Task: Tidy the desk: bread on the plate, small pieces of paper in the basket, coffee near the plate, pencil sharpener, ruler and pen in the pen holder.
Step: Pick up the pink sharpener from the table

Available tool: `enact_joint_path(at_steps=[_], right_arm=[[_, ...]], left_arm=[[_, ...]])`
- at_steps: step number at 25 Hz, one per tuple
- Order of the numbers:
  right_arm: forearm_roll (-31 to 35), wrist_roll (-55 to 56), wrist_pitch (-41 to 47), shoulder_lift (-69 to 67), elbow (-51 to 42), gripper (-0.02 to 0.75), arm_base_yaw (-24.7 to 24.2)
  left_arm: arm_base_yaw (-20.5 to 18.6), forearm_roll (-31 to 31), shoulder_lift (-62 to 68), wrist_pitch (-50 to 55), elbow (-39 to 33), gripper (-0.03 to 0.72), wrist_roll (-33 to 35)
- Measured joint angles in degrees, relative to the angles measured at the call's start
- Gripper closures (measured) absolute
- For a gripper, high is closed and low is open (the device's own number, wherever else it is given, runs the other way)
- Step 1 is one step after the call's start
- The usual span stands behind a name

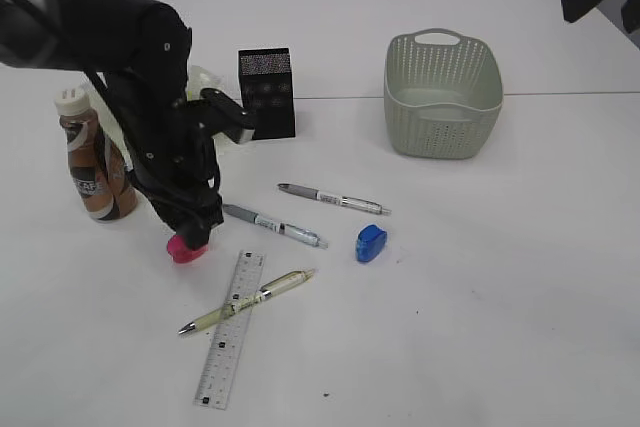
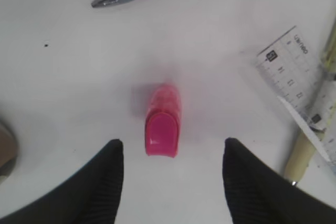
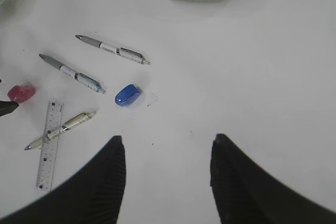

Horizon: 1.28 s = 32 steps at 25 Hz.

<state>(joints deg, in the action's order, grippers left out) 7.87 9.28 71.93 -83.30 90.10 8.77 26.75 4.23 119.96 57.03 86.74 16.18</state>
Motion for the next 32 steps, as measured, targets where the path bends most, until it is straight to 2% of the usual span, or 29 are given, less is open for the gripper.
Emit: enact_joint_path(at_steps=[20,24,27,32], right_arm=[[0.0,0.0,0.0,0.0,0.0,0.351,0.0],[-0.1,0.0,0.0,0.0,0.0,0.351,0.0],[-0.5,0.0,0.0,0.0,0.0,0.351,0.0],[-1.0,0.0,0.0,0.0,0.0,0.351,0.0]], left_arm=[[0.0,2.4,6.7,-4.6,0.4,0.265,0.4],[-0.2,2.5,6.9,-4.6,0.4,0.357,0.4],[-0.5,2.7,7.3,-4.6,0.4,0.485,0.4],[-0.5,2.5,7.3,-4.6,0.4,0.53,0.4]])
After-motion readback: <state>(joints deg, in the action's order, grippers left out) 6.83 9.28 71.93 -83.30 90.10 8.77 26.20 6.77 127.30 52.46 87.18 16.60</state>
